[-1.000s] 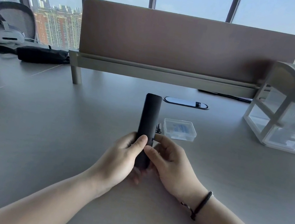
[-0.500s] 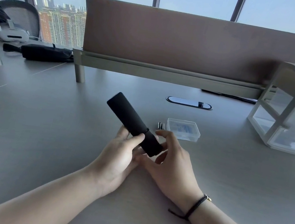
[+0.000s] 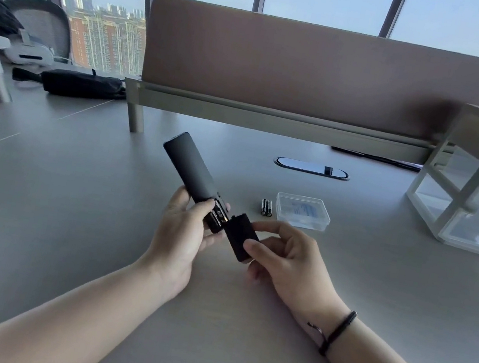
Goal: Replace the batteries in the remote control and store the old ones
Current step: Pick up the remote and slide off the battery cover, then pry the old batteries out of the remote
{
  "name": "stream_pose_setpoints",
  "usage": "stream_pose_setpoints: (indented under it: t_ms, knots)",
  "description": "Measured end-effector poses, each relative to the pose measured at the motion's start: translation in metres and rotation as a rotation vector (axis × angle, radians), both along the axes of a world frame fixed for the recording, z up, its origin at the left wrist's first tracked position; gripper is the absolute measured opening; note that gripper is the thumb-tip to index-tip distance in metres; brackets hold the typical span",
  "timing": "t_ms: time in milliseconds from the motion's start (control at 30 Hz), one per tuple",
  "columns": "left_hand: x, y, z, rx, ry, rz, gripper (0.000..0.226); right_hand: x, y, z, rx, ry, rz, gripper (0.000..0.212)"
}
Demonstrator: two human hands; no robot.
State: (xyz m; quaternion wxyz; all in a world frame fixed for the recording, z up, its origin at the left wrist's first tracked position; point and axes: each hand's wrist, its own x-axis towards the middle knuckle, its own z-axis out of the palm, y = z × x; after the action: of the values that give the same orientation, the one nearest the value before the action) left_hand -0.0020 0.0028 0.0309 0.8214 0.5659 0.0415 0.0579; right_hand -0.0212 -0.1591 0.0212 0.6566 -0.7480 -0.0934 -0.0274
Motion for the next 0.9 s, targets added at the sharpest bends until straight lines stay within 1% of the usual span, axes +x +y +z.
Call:
stream_pose_setpoints:
  t_ms: [67,133,200,300,400,433,600,700,800,900]
  knots:
    - [0.005,0.006,0.002,-0.004,-0.017,0.123,0.012,0.001,0.001,-0.001,-0.004,0.032,-0.018,0.025]
    - [0.008,0.013,0.006,-0.001,-0.039,0.218,0.008,0.002,0.003,-0.003,-0.055,0.067,-0.013,0.028]
    - [0.008,0.017,0.009,-0.012,-0.057,0.244,0.006,0.002,0.007,-0.003,-0.119,0.11,0.017,0.031]
    - [0.003,0.012,0.011,-0.003,-0.072,0.167,0.004,0.001,0.008,-0.003,-0.219,0.102,0.048,0.031]
    - [-0.003,0.002,0.008,0.036,-0.049,0.062,0.005,-0.002,0.008,-0.004,-0.426,-0.042,0.03,0.023]
    - [-0.005,0.0,0.007,0.043,-0.041,0.025,0.006,-0.002,0.008,-0.004,-0.461,-0.092,0.019,0.02]
    - [-0.013,-0.007,0.006,0.017,-0.036,-0.174,0.014,-0.001,0.003,-0.005,-0.374,-0.156,-0.121,0.012]
    - [-0.016,-0.011,0.003,-0.045,-0.011,-0.231,0.016,0.002,-0.001,-0.007,-0.321,-0.226,-0.212,0.016]
    - [-0.02,-0.018,-0.003,0.0,0.017,-0.304,0.016,0.004,-0.004,-0.004,-0.267,-0.226,-0.266,0.016]
    - [-0.022,-0.02,-0.006,0.065,0.023,-0.357,0.019,0.003,-0.006,-0.002,-0.314,-0.238,-0.241,0.014]
